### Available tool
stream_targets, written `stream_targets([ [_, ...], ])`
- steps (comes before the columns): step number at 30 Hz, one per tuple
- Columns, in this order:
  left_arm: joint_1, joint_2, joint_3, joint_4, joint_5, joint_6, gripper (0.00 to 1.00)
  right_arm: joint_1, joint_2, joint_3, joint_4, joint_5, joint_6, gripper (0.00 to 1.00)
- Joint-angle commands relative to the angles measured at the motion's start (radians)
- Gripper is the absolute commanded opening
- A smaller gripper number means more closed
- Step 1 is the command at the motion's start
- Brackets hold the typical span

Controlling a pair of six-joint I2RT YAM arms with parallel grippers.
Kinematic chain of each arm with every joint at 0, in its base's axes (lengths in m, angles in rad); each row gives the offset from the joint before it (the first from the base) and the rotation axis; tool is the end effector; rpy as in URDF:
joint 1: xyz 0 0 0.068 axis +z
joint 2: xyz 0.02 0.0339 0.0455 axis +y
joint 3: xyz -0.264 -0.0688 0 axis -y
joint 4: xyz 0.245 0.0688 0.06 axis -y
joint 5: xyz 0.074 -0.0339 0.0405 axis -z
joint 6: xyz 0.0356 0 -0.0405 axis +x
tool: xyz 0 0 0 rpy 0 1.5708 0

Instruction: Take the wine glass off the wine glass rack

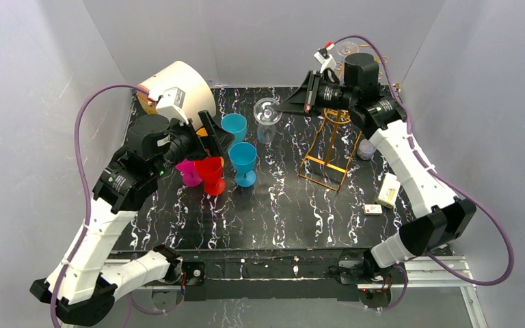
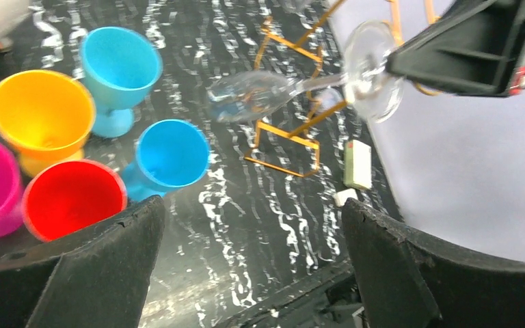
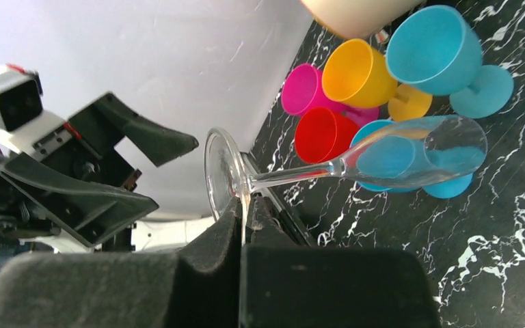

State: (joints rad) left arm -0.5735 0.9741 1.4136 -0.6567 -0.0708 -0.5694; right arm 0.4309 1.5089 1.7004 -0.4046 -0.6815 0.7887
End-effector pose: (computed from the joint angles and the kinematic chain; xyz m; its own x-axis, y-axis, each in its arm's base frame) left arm 0.1482 -0.0927 0.4668 -0.4130 -0.3735 -0.8307 0.3094 0.8003 -0.5136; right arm 0.2924 0.1591 0.4610 -0.7624 0.2559 -0.5943 -0.4866 0.3787 0.7873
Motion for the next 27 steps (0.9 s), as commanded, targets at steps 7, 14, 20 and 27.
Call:
stream_targets([
  [7, -0.002, 0.102, -0.06, 0.261, 0.483, -0.083, 0.9, 0.065, -0.211, -0.198, -0.024, -0.015, -0.109, 0.01],
  [14, -0.01, 0.146, -0.131, 0.413, 0.619, -0.165, 0.73, 0.067, -0.311, -0.316, -0.002, -0.025, -0.107, 0.01],
  [20, -0.039, 0.164, -0.149, 0.434, 0.657, -0.158, 0.51, 0.068, -0.345, -0.372, 0.023, -0.03, -0.094, 0.01],
  [27, -0.06, 0.174, -0.177, 0.44, 0.694, -0.15, 0.31, 0.067, -0.362, -0.389, 0.035, -0.035, -0.092, 0.01],
])
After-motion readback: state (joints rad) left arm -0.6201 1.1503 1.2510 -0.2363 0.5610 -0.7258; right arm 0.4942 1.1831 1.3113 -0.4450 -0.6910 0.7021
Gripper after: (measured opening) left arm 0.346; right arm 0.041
